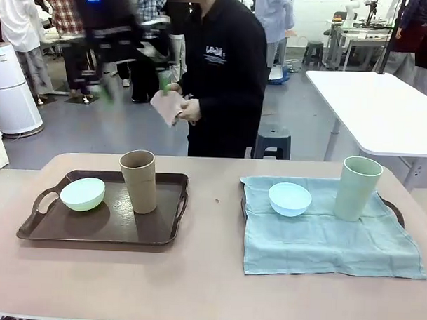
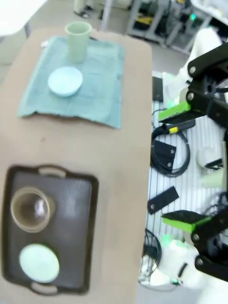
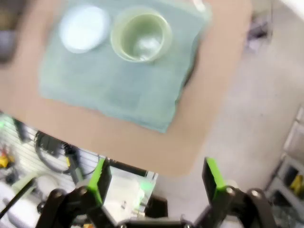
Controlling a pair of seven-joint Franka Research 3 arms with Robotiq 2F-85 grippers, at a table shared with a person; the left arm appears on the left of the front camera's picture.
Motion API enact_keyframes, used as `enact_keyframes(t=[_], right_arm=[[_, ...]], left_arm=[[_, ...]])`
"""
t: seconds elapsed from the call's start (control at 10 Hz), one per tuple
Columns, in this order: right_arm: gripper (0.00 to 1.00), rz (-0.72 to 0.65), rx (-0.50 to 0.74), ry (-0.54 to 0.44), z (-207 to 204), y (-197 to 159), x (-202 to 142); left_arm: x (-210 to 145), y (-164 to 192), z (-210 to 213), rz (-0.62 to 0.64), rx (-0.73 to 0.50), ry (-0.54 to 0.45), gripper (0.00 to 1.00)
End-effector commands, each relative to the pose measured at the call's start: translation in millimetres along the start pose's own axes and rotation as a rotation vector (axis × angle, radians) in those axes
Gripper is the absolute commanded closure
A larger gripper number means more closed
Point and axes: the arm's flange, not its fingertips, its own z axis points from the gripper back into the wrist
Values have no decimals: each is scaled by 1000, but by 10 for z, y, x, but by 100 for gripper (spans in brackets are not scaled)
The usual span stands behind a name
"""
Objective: Set up a tray with a mat and arrange the tableware.
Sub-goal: Pick up the Picnic Bowl and Reusable plastic cup from the Handle tray in front of the human's position and hold them in the air.
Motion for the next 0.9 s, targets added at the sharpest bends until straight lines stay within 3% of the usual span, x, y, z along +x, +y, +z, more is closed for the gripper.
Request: enact_keyframes(t=[0.0, 0.1, 0.2, 0.3, 0.4, 0.6, 0.8], right_arm=[[0, -370, -165, 67, -154, 342, 59], [0, 0, 0, 0, 0, 0, 0], [0, 0, 0, 0, 0, 0, 0], [0, -157, -67, 9, -60, 86, 30], [0, -104, 25, 25, -59, 204, 84], [0, -42, 304, 49, 10, 111, -13], [0, -98, 377, 30, 11, -88, -86]], left_arm=[[111, -447, -122, -58, 3, 33, 7], [111, -447, -122, -58, 3, 33, 7], [111, -447, -122, -58, 3, 33, 7], [-72, -53, -23, -11, 2, -3, 7], [129, -11, -3, -54, -83, 32, 6], [476, 775, 30, 42, -275, 94, 6], [671, 1757, 57, 23, -449, 189, 6]])
